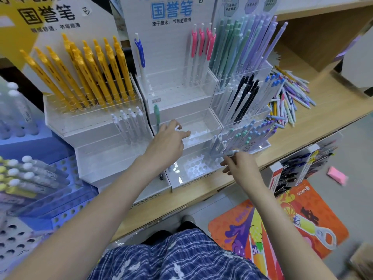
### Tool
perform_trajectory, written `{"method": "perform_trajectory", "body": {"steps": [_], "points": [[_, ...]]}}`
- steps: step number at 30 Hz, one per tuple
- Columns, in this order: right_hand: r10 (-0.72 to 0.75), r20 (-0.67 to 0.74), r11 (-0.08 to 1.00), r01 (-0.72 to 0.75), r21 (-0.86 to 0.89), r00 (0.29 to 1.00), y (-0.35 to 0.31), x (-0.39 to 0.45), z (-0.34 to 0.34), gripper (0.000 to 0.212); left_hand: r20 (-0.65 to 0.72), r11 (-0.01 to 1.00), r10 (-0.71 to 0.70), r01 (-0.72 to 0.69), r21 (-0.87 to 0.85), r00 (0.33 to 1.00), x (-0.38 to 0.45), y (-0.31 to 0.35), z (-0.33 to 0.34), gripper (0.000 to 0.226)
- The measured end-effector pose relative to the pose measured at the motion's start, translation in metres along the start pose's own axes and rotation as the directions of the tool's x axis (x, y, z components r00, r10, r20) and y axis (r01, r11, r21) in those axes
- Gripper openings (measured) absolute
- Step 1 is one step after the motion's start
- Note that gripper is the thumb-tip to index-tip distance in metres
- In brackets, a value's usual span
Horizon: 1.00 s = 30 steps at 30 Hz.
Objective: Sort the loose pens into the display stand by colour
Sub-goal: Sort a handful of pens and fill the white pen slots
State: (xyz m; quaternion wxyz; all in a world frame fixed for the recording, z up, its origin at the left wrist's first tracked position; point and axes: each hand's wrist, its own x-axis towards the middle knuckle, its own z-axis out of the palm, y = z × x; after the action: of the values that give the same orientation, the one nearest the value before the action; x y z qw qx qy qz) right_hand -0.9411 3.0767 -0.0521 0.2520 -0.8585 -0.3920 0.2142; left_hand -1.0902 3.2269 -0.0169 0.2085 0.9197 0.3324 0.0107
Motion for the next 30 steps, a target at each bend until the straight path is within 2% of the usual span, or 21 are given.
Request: {"method": "perform_trajectory", "body": {"steps": [3, 7, 10, 14, 19, 23, 25, 27, 28, 29, 30], "points": [[-0.034, -0.017, 0.981, 0.03, -0.193, 0.999, -0.007, 0.004, 0.014, 0.027, -0.005, 1.0, -0.003, 0.003, 0.002, 1.0, 0.0, 0.0, 0.0, 0.045], [0.046, -0.147, 0.981, -0.073, -0.181, 0.988, -0.016, 0.009, 0.031, 0.032, -0.004, 1.0, -0.007, 0.007, -0.005, 1.0, -0.001, 0.001, 0.0, 0.046], [0.075, -0.177, 0.984, -0.102, -0.147, 0.981, -0.019, 0.006, 0.035, 0.032, -0.004, 1.0, -0.014, 0.014, 0.001, 1.0, -0.001, 0.002, 0.001, 0.046], [0.009, -0.128, 0.941, -0.051, -0.333, 0.992, -0.027, 0.001, 0.037, 0.021, -0.002, 1.0, -0.013, 0.013, 0.015, 1.0, -0.002, 0.002, 0.002, 0.046], [0.089, -0.164, 0.963, -0.127, -0.237, 0.982, -0.019, 0.013, 0.041, 0.027, 0.004, 0.999, -0.016, 0.016, 0.031, 1.0, -0.002, 0.002, 0.001, 0.045], [0.098, -0.133, 0.956, -0.131, -0.263, 0.986, -0.019, 0.014, 0.04, 0.022, 0.003, 1.0, -0.006, 0.006, 0.004, 1.0, 0.0, 0.001, 0.003, 0.045], [0.092, -0.115, 0.942, -0.124, -0.311, 0.989, -0.019, 0.01, 0.028, 0.024, -0.018, 0.991, -0.009, 0.006, -0.13, 1.0, -0.002, -0.001, -0.002, 0.045], [0.066, -0.117, 0.963, -0.094, -0.254, 0.991, -0.023, 0.003, 0.009, 0.027, -0.04, 0.932, -0.019, 0.003, -0.363, 0.999, -0.008, -0.002, -0.014, 0.052], [0.03, -0.115, 0.99, -0.045, -0.132, 0.993, -0.028, -0.001, -0.001, 0.026, -0.05, 0.859, -0.037, 0.006, -0.513, 0.998, -0.012, -0.002, -0.02, 0.055], [-0.025, -0.094, 0.999, 0.027, 0.021, 0.995, -0.037, -0.006, -0.009, 0.026, -0.055, 0.739, -0.069, 0.014, -0.673, 0.996, -0.016, 0.0, -0.027, 0.058], [-0.084, -0.037, 0.981, 0.089, 0.17, 0.996, -0.05, -0.01, -0.015, 0.025, -0.055, 0.575, -0.099, 0.012, -0.818, 0.994, -0.02, 0.002, -0.034, 0.059]]}}
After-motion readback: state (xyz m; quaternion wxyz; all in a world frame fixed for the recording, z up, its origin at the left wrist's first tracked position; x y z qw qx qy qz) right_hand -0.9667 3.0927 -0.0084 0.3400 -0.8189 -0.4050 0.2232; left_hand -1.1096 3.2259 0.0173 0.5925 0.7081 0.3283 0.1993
